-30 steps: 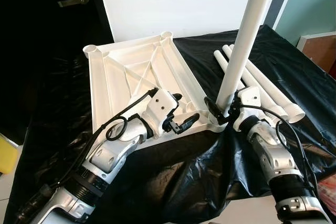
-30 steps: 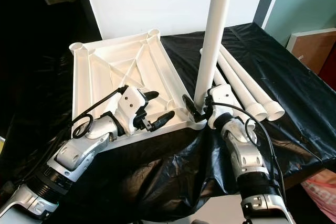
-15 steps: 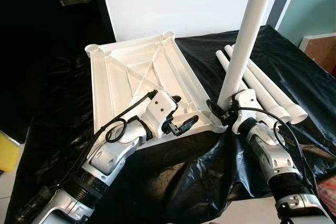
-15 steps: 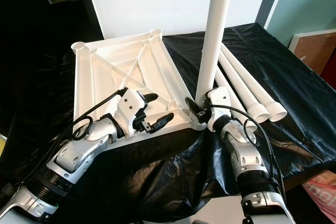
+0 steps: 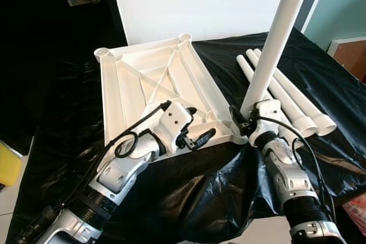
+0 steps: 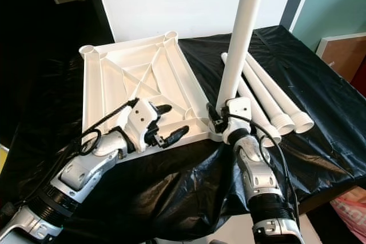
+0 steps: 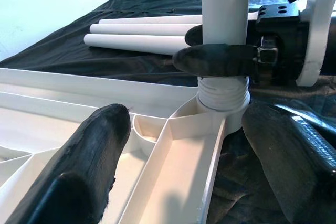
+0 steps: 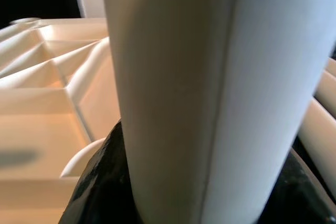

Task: Building children table

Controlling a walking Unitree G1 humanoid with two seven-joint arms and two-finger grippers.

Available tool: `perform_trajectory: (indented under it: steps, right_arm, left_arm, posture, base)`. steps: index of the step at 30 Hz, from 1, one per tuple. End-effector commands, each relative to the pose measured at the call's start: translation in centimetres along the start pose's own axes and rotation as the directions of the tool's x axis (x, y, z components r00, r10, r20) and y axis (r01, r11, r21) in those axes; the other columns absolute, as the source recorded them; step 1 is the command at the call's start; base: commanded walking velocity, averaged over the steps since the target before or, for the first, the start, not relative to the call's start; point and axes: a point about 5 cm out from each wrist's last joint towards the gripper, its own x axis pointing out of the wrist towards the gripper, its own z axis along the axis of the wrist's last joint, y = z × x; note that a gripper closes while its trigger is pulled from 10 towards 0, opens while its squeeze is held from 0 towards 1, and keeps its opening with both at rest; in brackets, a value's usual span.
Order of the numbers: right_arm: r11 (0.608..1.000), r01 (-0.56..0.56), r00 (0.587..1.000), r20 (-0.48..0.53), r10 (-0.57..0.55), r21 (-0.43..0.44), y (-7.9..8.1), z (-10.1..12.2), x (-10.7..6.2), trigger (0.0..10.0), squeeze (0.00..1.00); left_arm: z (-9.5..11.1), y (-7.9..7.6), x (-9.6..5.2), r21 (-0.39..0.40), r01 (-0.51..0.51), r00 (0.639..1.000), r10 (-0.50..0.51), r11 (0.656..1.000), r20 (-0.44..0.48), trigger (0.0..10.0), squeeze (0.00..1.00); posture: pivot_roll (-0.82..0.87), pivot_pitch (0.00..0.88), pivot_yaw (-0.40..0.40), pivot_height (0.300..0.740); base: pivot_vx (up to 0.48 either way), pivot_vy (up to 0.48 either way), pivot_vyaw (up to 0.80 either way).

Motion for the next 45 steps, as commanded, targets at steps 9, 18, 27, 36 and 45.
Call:
perform_trajectory:
  steps: [9, 18, 27, 36, 45]
  right_arm:
    - [0.954, 0.297, 0.952, -0.097, -0.291, 0.050, 0.6, -1.7, -1.1, 10.0, 0.00]
    - [0.947, 0.305, 0.951, -0.082, -0.297, 0.099, 2.5, -1.1, -0.8, 10.0, 0.00]
    - [0.967, 0.235, 0.972, -0.014, -0.235, 0.095, 1.7, -0.1, -0.9, 10.0, 1.00]
    - [0.991, 0.116, 0.992, 0.032, -0.119, 0.073, 0.4, 0.6, -1.3, 10.0, 1.00]
    - [0.994, -0.113, 0.993, 0.032, 0.112, 0.006, -0.1, 0.6, -1.6, 10.0, 0.00]
  left_arm:
    - [-0.1, -0.9, -0.3, 0.004, 0.154, 0.988, -0.154, 0.988, -0.018, 10.0, 0.00]
    - [-0.2, -0.9, -0.4, 0.002, 0.150, 0.988, -0.150, 0.989, -0.023, 10.0, 0.00]
    - [-0.2, -1.0, -0.4, 0.001, 0.149, 0.989, -0.149, 0.989, -0.025, 10.0, 0.00]
    - [-0.2, -1.0, -0.3, -0.003, 0.148, 0.989, -0.148, 0.989, -0.021, 10.0, 0.00]
    - [-0.2, -1.1, -0.3, -0.005, 0.146, 0.989, -0.146, 0.989, -0.021, 10.0, 0.00]
  posture:
    - [-0.03, 0.029, 0.022, 0.740]
    - [-0.03, 0.026, 0.024, 0.740]
    - [-0.03, 0.033, 0.024, 0.740]
    - [-0.04, 0.037, 0.019, 0.740]
    - [-0.04, 0.045, 0.021, 0.740]
  base:
    - [0.000, 0.000, 0.00]
    - [0.000, 0.000, 0.00]
    - [0.000, 0.000, 0.00]
    - [0.000, 0.000, 0.00]
    - [0.000, 0.000, 0.00]
